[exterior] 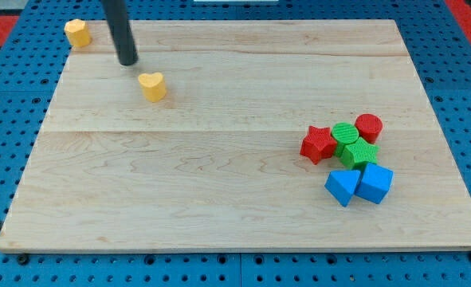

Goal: Move yellow heart a bit up

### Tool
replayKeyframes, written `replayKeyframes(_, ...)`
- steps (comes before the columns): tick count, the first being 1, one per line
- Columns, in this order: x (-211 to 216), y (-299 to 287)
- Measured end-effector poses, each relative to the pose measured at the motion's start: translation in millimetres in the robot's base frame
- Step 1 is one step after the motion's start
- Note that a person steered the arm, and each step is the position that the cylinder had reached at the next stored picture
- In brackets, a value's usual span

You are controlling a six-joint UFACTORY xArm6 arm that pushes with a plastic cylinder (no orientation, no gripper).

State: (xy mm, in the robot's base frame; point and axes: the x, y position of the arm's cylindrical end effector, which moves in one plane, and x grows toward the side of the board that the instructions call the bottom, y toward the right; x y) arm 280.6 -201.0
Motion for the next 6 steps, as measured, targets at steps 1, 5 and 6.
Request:
replayKeyframes(1, 25.4, -31.4)
replayKeyframes(5, 63.0, 76.6)
replayKeyframes(6, 38.5, 129.7)
